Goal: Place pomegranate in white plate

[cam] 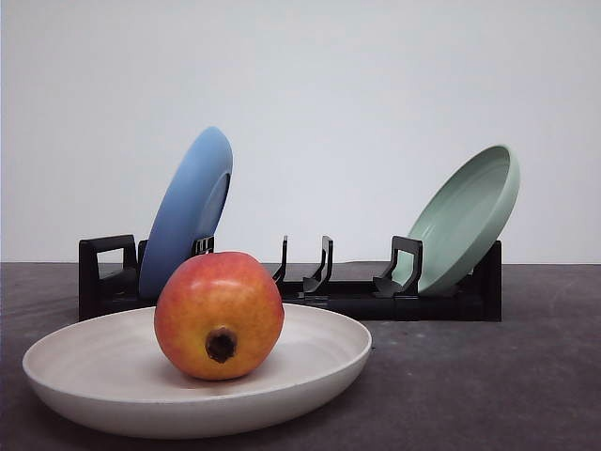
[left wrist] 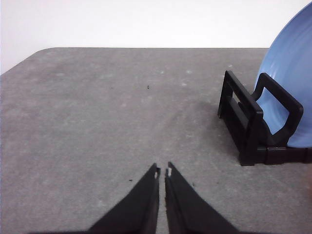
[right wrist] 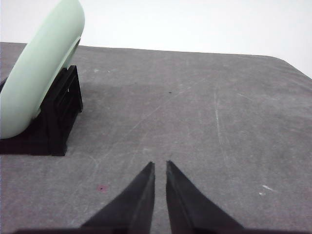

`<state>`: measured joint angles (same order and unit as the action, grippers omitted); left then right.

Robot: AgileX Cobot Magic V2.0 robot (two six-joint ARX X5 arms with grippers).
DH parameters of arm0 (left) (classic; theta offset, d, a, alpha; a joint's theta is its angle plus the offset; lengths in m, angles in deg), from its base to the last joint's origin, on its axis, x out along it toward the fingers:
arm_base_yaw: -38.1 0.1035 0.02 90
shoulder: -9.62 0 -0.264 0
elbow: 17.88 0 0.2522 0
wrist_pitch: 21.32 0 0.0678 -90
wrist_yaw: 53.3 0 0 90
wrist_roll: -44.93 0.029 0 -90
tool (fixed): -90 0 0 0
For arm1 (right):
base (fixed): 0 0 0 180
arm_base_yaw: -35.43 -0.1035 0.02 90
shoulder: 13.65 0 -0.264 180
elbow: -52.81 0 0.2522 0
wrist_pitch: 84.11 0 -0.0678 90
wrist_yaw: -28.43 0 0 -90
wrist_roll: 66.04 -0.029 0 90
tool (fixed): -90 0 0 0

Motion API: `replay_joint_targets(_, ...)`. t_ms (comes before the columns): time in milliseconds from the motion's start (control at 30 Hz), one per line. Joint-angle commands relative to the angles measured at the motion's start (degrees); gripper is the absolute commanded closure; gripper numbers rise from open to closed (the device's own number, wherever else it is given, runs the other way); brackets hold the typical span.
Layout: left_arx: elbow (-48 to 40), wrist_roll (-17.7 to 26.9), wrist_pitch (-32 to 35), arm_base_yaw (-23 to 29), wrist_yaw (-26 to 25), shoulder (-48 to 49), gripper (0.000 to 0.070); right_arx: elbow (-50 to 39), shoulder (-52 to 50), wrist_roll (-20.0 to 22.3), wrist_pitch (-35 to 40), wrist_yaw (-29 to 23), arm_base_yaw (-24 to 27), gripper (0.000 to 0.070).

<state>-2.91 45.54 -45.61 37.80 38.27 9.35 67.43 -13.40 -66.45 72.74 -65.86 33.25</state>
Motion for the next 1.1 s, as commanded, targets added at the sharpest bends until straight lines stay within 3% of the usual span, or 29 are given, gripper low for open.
replay_joint_targets(0,-0.5,0.0,-0.2,-0.2,0.1,0.1,0.07,-0.2,0.0,-0.6,0.3,-0.2,0.1,0.0661)
replay_joint_targets(1067,-0.5,0.0,-0.2,-0.2,0.1,0.1,0.07,-0.2,0.0,-0.6,0.3,-0.2,0.1,0.0661)
